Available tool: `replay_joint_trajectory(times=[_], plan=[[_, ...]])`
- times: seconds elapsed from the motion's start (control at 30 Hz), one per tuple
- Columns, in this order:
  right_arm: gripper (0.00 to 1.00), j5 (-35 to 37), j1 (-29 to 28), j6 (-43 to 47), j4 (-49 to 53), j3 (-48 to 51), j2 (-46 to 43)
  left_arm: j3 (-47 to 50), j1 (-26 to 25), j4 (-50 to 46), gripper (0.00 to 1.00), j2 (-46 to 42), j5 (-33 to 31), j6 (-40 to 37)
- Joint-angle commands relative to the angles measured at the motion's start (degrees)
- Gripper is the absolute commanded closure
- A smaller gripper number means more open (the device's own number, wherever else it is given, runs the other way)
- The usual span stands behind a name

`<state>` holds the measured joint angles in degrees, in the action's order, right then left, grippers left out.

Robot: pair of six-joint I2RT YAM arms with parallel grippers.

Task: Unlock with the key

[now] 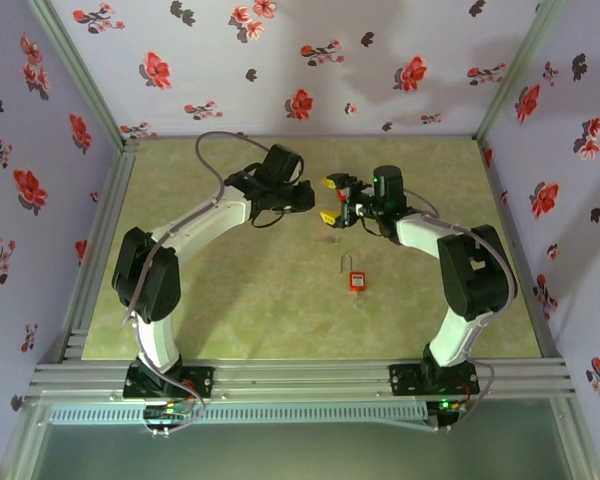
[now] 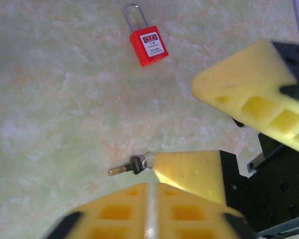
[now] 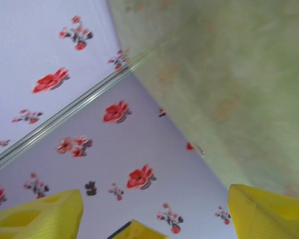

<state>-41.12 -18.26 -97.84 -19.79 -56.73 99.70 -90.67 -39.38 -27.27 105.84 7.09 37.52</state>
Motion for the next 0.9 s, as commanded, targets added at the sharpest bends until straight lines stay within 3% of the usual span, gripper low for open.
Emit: replay_joint_trajectory(times=[0.0,0.13,0.3,0.57,0.87], plan=[[0.24,3.1,2.1,23.7,28.9,-7.0,-4.4,0.9,0.7,-1.7,0.68,-1.7,-0.6,3.2],[0.25,13.9,2.9,48.8,57.7,-17.0,-3.4,3.3,0.9,-0.4,0.53,-2.6,-0.5,7.4],[0.35,20.6,2.0,65.0,65.7,-20.2,1.5,10.9,1.7,8.5,0.48,-5.8,2.8,12.5],[0.45,27.8,-2.8,77.9,66.4,-22.4,7.8,18.8,2.7,12.9,0.43,-10.6,4.0,15.7],[0.48,29.9,-5.7,78.2,64.9,-27.0,14.0,24.4,3.4,14.1,0.40,-14.7,3.1,17.1]])
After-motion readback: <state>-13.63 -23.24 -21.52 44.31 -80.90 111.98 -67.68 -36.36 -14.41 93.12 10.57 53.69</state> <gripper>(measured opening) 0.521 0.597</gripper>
